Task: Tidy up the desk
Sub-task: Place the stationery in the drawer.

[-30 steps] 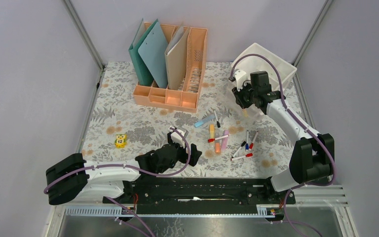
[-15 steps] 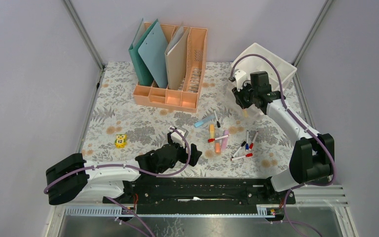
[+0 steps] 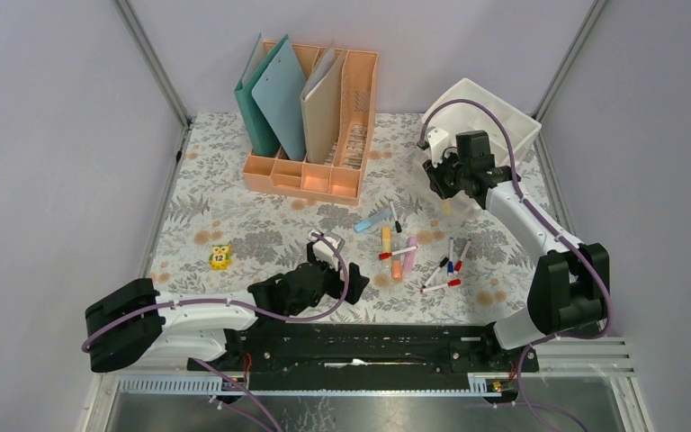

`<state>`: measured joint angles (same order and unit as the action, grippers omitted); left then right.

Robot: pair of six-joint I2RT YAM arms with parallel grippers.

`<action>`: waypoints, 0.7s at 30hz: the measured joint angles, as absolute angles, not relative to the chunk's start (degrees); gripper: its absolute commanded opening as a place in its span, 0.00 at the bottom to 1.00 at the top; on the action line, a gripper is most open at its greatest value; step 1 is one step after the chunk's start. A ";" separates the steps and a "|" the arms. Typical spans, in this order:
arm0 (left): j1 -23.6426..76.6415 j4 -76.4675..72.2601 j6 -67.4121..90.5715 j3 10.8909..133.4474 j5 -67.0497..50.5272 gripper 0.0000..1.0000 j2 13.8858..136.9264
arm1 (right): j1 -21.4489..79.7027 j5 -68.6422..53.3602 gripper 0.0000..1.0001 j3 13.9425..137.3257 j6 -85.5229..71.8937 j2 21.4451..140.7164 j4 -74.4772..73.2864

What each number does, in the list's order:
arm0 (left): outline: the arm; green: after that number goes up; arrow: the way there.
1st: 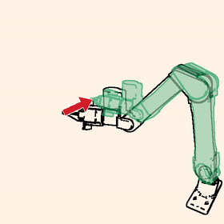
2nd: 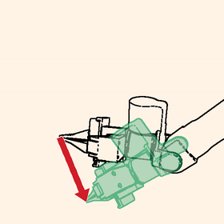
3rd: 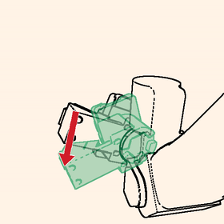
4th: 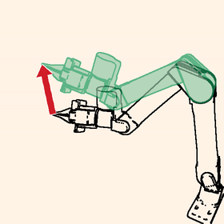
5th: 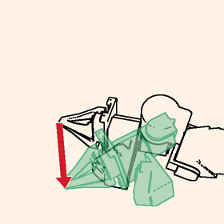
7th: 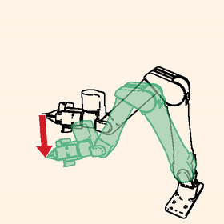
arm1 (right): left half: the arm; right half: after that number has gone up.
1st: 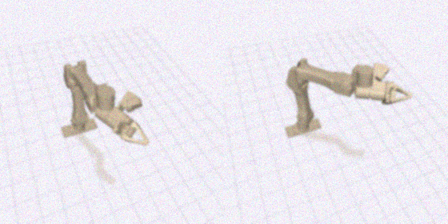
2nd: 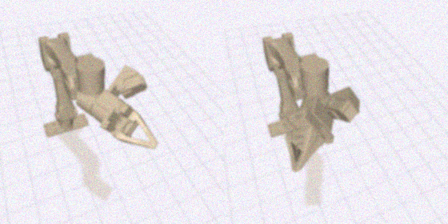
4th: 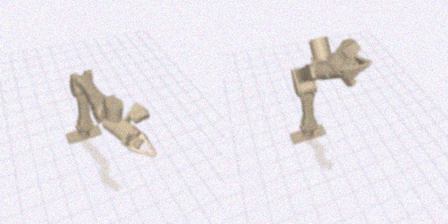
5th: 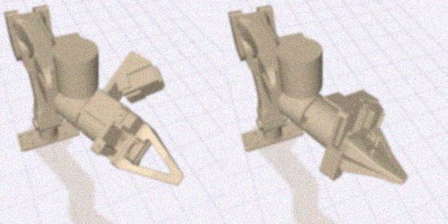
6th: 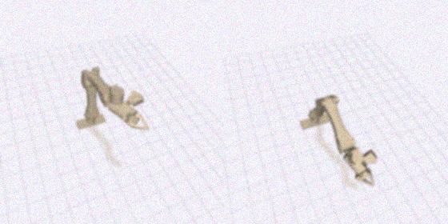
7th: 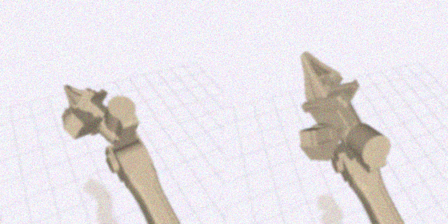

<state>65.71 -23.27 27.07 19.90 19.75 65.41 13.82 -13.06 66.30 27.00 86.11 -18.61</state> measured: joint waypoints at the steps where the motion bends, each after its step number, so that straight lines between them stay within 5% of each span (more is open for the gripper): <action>1: 65.71 -23.22 27.07 19.90 19.73 0.99 65.43 | 13.82 -13.06 0.04 66.30 27.00 86.11 -18.59; 21: 63.99 -24.38 28.38 19.90 16.16 0.99 64.42 | 12.23 -13.08 0.04 66.37 27.00 86.08 -18.59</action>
